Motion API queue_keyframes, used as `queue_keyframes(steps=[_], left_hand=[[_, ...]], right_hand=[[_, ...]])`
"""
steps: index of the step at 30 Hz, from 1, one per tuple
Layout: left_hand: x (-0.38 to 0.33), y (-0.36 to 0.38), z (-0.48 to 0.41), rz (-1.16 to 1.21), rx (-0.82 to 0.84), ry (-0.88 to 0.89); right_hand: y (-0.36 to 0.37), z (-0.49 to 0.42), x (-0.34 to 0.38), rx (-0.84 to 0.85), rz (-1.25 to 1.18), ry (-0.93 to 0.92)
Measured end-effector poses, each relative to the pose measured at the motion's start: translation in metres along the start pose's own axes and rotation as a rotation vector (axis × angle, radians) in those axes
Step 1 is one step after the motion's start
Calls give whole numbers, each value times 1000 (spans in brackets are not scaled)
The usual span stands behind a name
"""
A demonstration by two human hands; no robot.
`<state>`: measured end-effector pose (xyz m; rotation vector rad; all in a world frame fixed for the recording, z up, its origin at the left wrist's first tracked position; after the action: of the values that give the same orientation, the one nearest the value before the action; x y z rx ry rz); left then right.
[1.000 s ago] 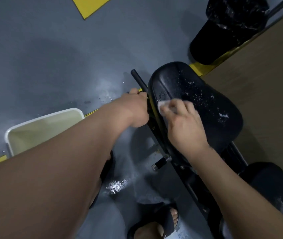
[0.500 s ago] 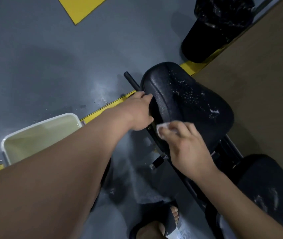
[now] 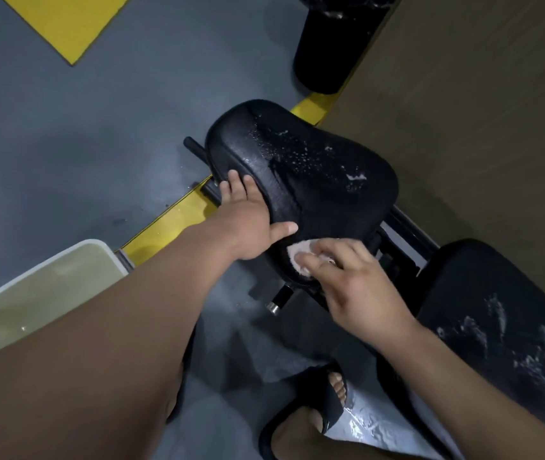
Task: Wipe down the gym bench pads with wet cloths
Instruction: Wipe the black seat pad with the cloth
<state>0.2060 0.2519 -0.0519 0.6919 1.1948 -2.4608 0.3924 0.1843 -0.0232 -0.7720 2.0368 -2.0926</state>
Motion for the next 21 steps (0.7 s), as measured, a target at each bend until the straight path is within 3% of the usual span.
queue_keyframes(steps=[5, 11, 16, 21], left_hand=[[-10, 6, -4, -42, -21, -45], [-10, 8, -11, -62, -86, -68], [-10, 7, -5, -30, -190, -44], [-7, 5, -3, 73, -273, -13]], right_hand=[[-14, -19, -45, -203, -55, 314], [-11, -1, -24, -91, -52, 108], [-15, -37, -56, -232, -80, 366], [-16, -8, -24, -101, -57, 187]])
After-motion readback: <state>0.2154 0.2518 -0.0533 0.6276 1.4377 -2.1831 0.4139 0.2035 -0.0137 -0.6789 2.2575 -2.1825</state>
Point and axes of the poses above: each hand's wrist, its own z-axis away from the middle knuckle, its own y-axis out of the palm, x = y × z, the point moved 5 cm from there along -z, towards the middle knuckle, and after that the axes turned 11 degrees about y, right-handed, at the moved point
